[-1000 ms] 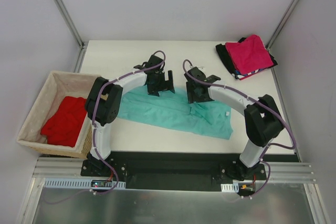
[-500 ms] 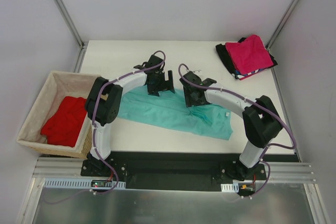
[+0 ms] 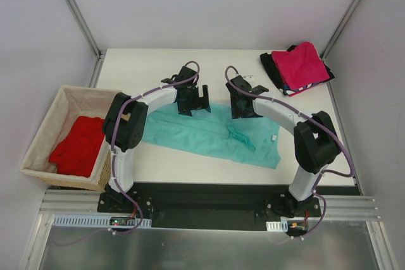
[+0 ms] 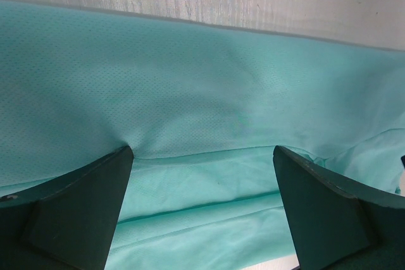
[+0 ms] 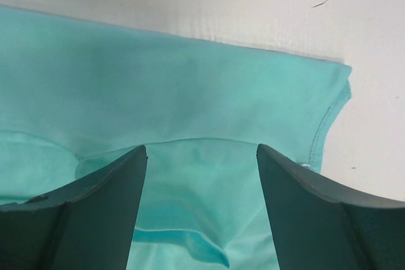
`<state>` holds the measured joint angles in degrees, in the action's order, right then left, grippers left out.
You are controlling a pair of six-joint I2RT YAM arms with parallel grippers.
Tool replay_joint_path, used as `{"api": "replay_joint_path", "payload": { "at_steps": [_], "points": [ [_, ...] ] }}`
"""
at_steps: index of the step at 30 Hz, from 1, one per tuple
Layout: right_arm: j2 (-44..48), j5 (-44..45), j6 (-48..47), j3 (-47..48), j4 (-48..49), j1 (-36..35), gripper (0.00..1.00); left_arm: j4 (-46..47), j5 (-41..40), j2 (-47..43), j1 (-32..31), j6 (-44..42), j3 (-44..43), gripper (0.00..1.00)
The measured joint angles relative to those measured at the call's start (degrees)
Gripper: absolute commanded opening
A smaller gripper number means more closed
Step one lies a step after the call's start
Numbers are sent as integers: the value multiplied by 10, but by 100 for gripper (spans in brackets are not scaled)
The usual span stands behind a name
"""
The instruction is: Fold and stack the t-shirts
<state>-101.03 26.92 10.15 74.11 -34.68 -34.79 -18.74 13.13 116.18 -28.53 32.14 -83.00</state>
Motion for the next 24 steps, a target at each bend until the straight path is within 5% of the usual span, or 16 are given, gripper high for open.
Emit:
{"api": "replay_joint_path", "payload": {
  "at_steps": [24],
  "points": [
    [-10,-8,2,-11,5,-23,74,0,0,0,0,0,0,95]
  ]
}}
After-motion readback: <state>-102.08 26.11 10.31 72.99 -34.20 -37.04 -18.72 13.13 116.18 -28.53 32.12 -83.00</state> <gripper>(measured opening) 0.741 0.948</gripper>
